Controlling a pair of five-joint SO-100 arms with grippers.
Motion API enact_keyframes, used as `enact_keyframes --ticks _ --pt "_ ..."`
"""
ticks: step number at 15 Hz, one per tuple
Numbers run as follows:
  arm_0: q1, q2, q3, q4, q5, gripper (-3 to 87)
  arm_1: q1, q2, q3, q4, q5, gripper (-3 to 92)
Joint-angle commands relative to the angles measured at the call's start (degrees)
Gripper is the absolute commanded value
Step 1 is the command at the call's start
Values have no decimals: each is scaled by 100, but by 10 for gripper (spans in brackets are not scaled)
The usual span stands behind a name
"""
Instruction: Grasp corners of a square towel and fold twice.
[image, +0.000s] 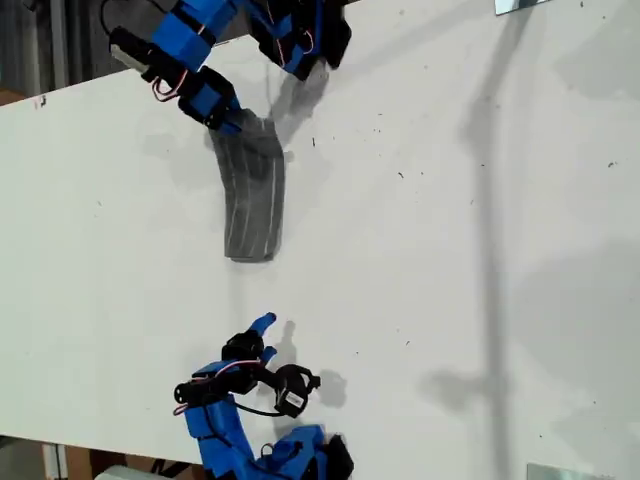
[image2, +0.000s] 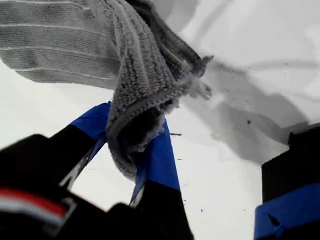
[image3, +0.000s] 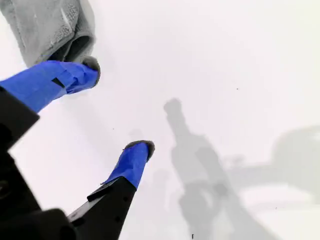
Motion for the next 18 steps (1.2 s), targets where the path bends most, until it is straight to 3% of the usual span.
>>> enact_keyframes --ticks 1,5,8,9,10,13,18 --pt "-448 369 -114 255 114 274 -18 650 290 -220 -9 -1" --pt "-1327 5229 2927 -360 -343 273 -281 211 202 -439 -79 -1" --pt "62 7479 5054 -914 -1986 262 -299 255 325 -448 -26 -1" --pt "141 8938 5959 -738 -2461 257 -299 448 492 -422 123 -1" --pt "123 10028 6460 -9 -2909 256 -220 650 677 -281 308 -1" --pt "211 9932 6530 -9 -2804 240 -246 1274 976 -237 413 -1" --pt "149 9923 6565 -53 -2716 240 -914 0 -176 -2452 -2303 -1"
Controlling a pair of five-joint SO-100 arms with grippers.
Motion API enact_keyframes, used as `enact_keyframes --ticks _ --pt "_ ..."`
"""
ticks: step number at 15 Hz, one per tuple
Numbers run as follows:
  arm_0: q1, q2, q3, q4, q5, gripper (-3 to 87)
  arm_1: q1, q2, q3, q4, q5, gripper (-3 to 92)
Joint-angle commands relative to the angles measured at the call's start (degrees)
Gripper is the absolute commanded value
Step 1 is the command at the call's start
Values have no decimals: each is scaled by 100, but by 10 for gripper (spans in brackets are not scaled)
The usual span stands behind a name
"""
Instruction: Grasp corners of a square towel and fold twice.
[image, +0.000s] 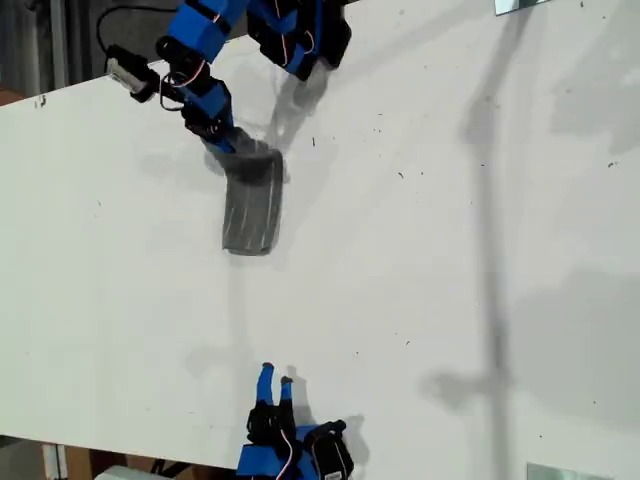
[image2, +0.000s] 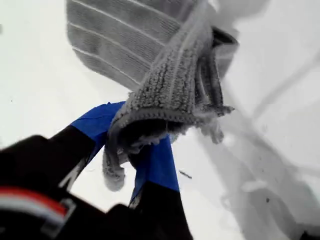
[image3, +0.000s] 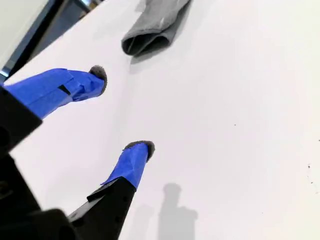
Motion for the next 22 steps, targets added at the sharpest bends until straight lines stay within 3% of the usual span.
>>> enact_keyframes --ticks 1,7,8,10,12,14,17,22 --pt "-35 26 -18 53 -9 240 -694 -905 -1178 -993 -1345 -1" --pt "70 26 0 44 -70 239 -1002 -4351 -4043 -1213 -1854 15" --pt "97 26 0 44 -79 239 -984 -4658 -4298 -1213 -1854 61" --pt "123 26 9 44 -62 239 -949 -4878 -4447 -1318 -1881 325" --pt "132 26 26 26 -53 239 -853 -4860 -4438 -1336 -1890 400" --pt "132 35 167 -44 -9 239 -615 -4623 -4438 -1011 -2013 417" --pt "-9 44 439 -44 211 239 -396 -2988 -2681 -738 -1854 416" --pt "-343 44 888 -422 817 239 -1336 932 2162 -1767 -9 397"
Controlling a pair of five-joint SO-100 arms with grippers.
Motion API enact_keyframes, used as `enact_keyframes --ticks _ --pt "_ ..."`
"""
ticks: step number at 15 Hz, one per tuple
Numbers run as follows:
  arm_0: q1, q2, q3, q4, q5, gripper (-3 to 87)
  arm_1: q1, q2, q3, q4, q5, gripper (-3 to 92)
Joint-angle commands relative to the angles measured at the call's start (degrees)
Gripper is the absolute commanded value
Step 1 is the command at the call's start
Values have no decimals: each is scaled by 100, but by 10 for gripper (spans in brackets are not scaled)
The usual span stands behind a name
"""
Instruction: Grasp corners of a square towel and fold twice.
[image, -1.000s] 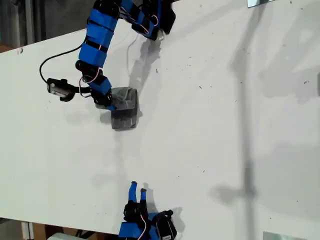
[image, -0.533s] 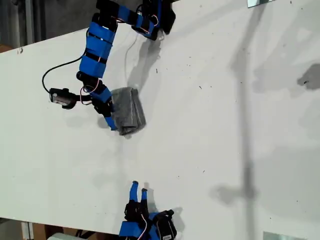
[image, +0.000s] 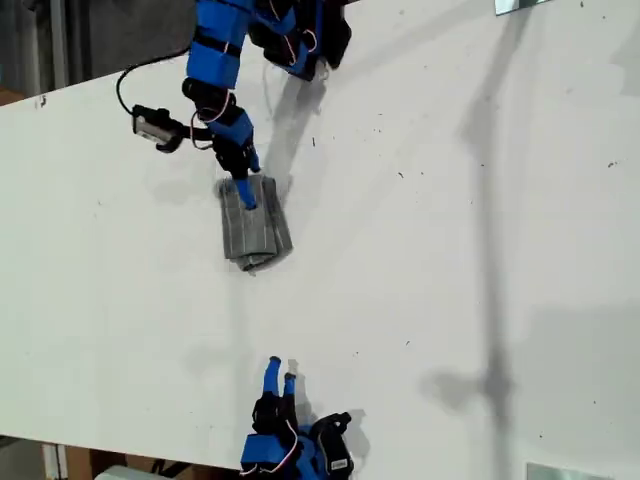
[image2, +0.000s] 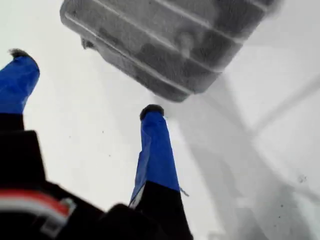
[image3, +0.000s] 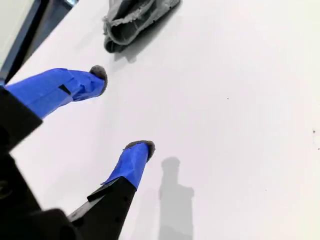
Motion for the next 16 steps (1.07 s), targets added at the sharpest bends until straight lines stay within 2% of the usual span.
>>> enact_keyframes --ticks 1,4,6,7,8,9,11,12,14,15,16 --pt "-114 18 220 -255 97 239 -149 1916 1310 -88 536 384" --pt "-158 18 343 -413 88 238 -439 2153 1222 26 686 390" --pt "-70 26 413 -492 -18 237 -1046 2856 1564 70 1195 416" --pt "-35 26 545 -527 -105 237 -1406 3709 1837 299 1485 439" --pt "-35 18 800 -580 -352 236 -1582 4878 2118 782 1688 485" --pt "44 26 826 -606 -281 235 -1687 6223 2479 1433 1767 539" --pt "26 35 791 -562 -176 237 -1898 6196 2584 1608 1881 549" --pt "18 35 844 -633 272 235 -1925 6196 2725 1793 2127 549" --pt "44 35 932 -756 1714 230 -1925 6196 2777 2689 3349 549" --pt "44 35 940 -773 2294 225 -1837 6196 2769 2804 3507 549" --pt "44 35 949 -800 2698 217 -1740 6196 2751 2856 3217 549"
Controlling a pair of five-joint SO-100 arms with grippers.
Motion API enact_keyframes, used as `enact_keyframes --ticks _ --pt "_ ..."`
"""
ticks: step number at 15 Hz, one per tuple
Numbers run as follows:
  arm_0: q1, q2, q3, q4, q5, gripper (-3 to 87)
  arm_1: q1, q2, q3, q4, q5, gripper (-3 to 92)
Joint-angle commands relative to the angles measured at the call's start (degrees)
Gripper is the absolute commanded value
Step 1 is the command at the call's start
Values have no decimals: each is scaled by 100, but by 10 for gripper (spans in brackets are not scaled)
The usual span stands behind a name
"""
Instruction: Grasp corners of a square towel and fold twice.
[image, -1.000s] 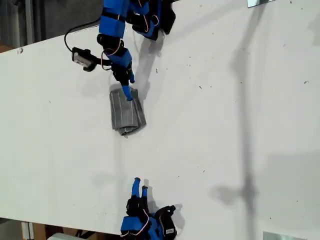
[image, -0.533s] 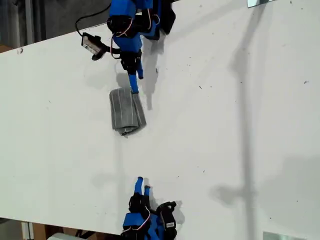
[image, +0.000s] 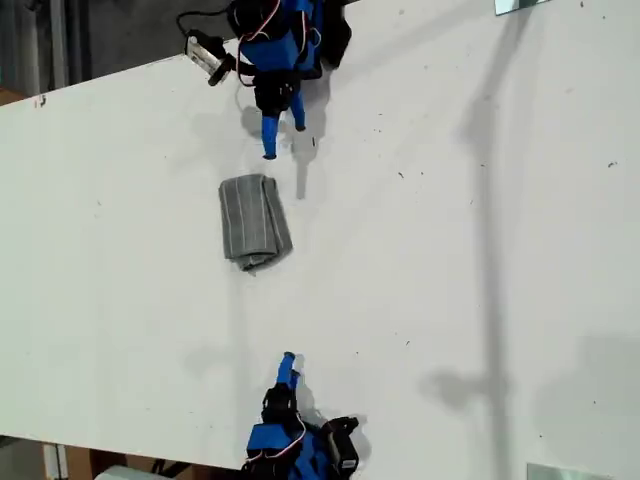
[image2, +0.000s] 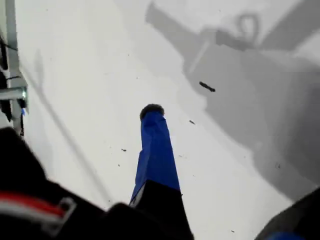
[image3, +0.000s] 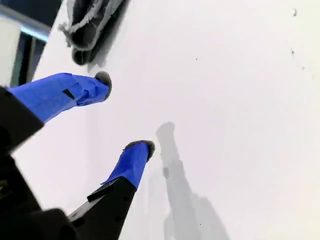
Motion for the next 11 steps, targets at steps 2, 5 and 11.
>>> enact_keyframes --ticks 2,5,11 --pt "70 26 35 -88 475 201 141 -18 -114 149 -325 549" --pt "896 26 35 -88 483 190 -18 -18 -123 272 -923 549" --pt "1652 26 35 -88 483 174 -97 -18 -132 290 -1116 549"
